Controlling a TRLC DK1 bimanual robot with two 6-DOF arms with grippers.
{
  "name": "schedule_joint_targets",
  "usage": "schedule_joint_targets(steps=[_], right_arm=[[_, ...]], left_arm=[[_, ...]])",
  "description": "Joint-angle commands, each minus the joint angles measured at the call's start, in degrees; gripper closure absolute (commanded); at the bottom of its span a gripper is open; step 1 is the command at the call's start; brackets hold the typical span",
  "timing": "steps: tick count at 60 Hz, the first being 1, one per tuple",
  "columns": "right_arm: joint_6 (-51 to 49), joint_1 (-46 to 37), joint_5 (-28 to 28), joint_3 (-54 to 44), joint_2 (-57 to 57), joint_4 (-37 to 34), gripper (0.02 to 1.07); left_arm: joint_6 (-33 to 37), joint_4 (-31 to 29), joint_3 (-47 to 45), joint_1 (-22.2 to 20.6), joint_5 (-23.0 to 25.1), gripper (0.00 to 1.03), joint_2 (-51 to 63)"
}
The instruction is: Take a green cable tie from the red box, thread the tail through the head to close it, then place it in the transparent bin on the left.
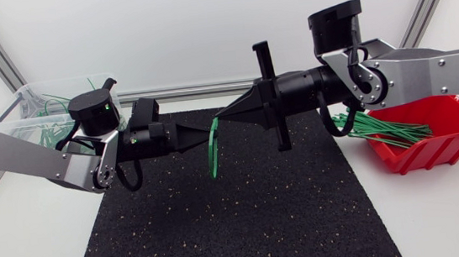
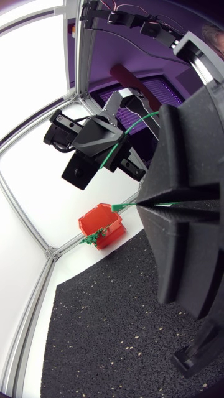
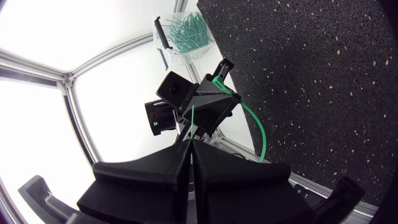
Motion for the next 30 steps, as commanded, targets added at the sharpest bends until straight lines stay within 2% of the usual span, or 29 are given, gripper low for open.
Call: schedule_joint_targets(steps=[1, 10, 30], right_arm=[[1.76, -0.4, -0.17, 0.72, 0.2, -0.45, 1.01], [1.76, -0.57, -0.17, 0.45, -0.95, -0.1, 1.01], [1.67, -0.4, -0.17, 0.1, -0.77, 0.96, 1.01]], left_arm=[[-1.29, 0.37, 1.21, -0.12, 0.44, 1.0, 0.0], [-2.52, -0.51, 1.82, -0.82, 0.44, 1.0, 0.26], [-2.17, -6.48, 5.08, -1.26, 0.7, 1.0, 1.67]])
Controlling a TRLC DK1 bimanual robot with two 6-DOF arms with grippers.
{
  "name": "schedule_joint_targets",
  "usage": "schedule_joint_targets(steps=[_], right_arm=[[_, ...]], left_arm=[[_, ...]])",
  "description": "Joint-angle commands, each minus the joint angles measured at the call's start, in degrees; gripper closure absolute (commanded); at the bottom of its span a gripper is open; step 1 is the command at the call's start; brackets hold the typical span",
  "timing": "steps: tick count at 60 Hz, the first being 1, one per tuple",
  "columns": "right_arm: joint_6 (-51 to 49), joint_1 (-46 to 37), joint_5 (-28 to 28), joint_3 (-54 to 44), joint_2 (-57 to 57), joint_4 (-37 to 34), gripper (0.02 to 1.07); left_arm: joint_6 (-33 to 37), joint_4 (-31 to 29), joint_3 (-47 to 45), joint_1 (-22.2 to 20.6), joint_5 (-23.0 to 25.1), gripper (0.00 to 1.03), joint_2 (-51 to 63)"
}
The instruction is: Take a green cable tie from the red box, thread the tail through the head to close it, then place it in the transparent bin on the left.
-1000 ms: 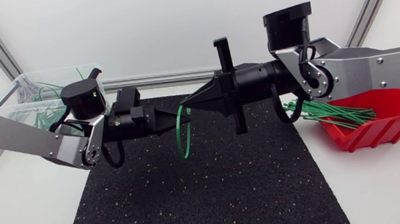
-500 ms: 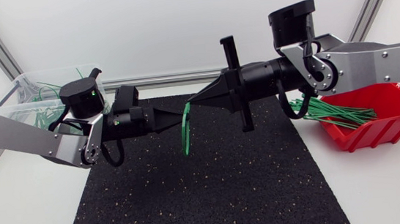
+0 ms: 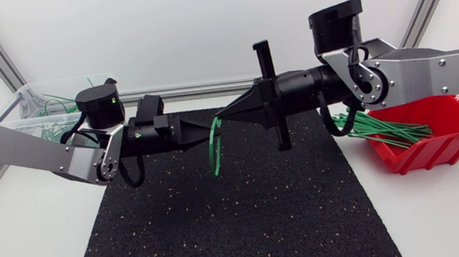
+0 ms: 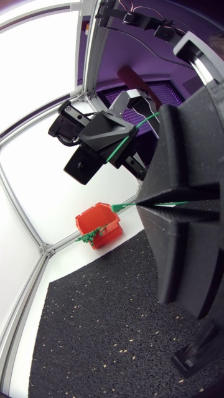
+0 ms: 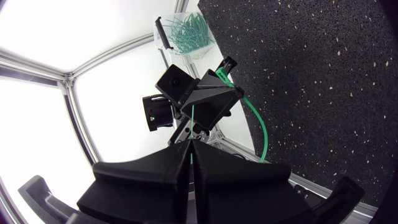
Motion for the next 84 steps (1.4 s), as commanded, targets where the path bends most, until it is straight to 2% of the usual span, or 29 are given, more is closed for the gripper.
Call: schedule_joint_targets(steps=[1, 30, 49, 52, 60, 72, 84], right_arm=[[1.67, -0.29, -0.17, 0.01, -0.73, 0.87, 1.01], [1.67, -0.2, -0.17, -0.43, -0.73, 1.31, 1.01], [1.76, -0.02, -0.17, 0.01, -0.9, 0.43, 1.01], [1.76, -0.02, -0.17, 0.1, -0.99, 0.34, 1.01], [1.76, -0.11, -0.17, 0.63, -0.73, -1.15, 1.01], [1.94, -0.11, -0.17, 1.77, -0.46, -3.61, 1.01], [2.73, -0.02, -0.17, 3.18, 1.12, -5.02, 1.01]], left_arm=[[-0.84, -0.93, 2.04, -0.58, 0.5, 1.0, 0.99], [0.39, -12.01, 3.62, -1.02, 2.17, 1.0, 0.28], [0.48, -19.74, 6.78, -0.32, 6.48, 1.0, 0.9], [0.83, -18.95, 6.52, 0.12, 7.89, 1.0, 0.37], [1.27, -15.44, 5.99, 2.05, 7.98, 1.0, 0.37], [1.27, -11.31, 4.76, 2.23, 7.89, 1.0, 0.9], [1.36, -10.43, 4.41, 1.61, 7.89, 1.0, 0.81]])
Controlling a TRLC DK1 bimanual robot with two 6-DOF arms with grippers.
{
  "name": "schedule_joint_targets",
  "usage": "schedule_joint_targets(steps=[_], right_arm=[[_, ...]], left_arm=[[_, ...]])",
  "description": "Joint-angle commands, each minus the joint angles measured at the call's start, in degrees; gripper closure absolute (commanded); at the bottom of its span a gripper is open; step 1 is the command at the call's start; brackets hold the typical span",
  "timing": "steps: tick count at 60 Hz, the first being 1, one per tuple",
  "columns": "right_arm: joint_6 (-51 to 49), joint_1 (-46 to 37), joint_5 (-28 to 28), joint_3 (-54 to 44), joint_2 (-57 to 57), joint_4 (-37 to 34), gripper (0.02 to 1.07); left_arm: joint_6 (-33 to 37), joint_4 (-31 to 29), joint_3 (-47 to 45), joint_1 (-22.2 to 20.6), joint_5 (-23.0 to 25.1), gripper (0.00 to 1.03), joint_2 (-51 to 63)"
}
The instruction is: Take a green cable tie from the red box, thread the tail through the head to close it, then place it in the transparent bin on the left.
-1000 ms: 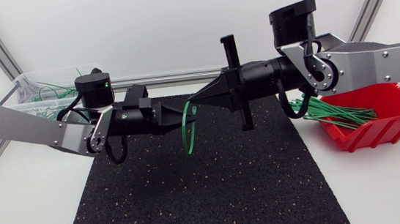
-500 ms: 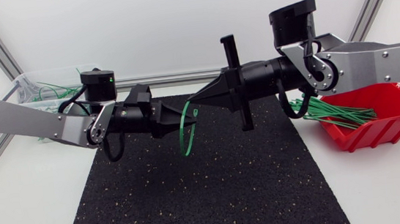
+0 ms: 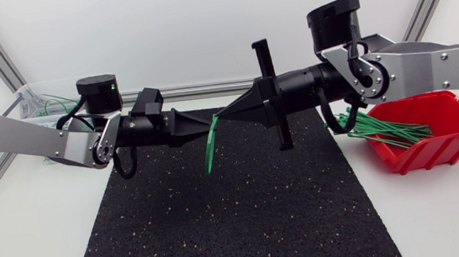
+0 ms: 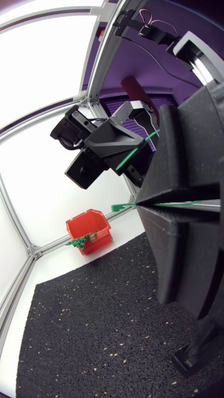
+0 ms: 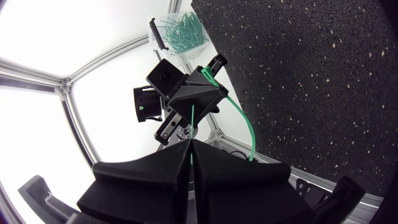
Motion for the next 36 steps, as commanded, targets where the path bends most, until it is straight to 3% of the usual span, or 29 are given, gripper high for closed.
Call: schedule_joint_targets(steps=[1, 36], right_arm=[[2.36, 0.04, -0.17, 1.6, 1.21, -0.93, 1.01], [3.76, -0.31, -0.17, 3.71, 5.08, -1.99, 1.01]], left_arm=[[0.18, 1.38, -1.1, -0.49, 0.98, 1.0, 0.72], [0.09, 2.96, -3.12, -2.24, 0.72, 1.0, -0.95]])
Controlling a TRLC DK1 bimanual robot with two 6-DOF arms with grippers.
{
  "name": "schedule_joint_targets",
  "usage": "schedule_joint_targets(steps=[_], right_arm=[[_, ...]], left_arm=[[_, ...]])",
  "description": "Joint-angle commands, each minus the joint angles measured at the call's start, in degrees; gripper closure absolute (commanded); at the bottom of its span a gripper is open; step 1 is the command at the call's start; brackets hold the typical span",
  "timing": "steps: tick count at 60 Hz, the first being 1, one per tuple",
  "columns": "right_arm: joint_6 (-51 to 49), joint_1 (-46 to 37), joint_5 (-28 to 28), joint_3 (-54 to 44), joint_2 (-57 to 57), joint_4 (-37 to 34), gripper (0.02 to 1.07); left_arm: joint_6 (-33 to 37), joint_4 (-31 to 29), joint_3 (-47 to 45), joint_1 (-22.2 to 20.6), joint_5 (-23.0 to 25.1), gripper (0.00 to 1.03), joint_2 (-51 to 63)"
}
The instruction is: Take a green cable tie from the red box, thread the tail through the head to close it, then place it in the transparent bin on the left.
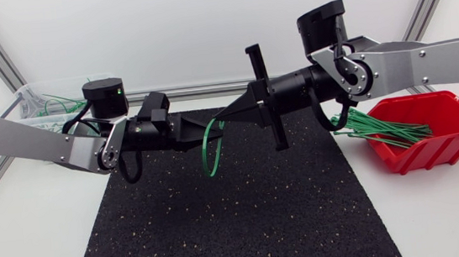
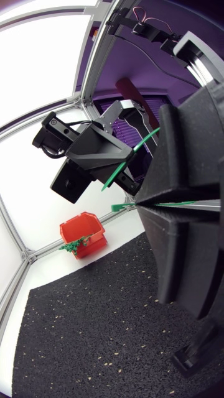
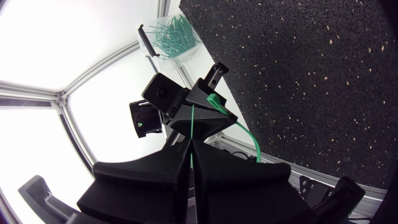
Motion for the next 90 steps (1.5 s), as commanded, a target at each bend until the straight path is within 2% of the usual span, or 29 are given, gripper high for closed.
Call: schedule_joint_targets(steps=[1, 35, 75, 85, 90], right_arm=[[1.84, -0.4, -0.17, 0.89, 1.08, -0.13, 1.01], [1.84, -0.84, -0.17, 0.98, 2.66, 1.28, 1.01], [1.84, 2.24, -0.17, -0.07, -1.21, 0.57, 1.01], [1.84, 0.04, 0.79, 0.01, -3.23, 5.67, 1.01], [1.75, 0.04, 5.8, -2.45, -6.75, 11.38, 1.01]], left_arm=[[0.09, 0.88, -1.66, -0.17, 0.76, 1.0, -1.03], [-0.26, 2.46, -3.41, 1.15, 1.82, 1.0, -3.67], [-0.35, 2.99, 0.37, 1.15, 0.32, 1.0, 0.99], [-0.35, 3.87, -0.6, 1.33, 0.23, 1.0, 0.37], [-0.35, 4.13, -0.95, 1.06, 0.23, 1.0, -0.07]])
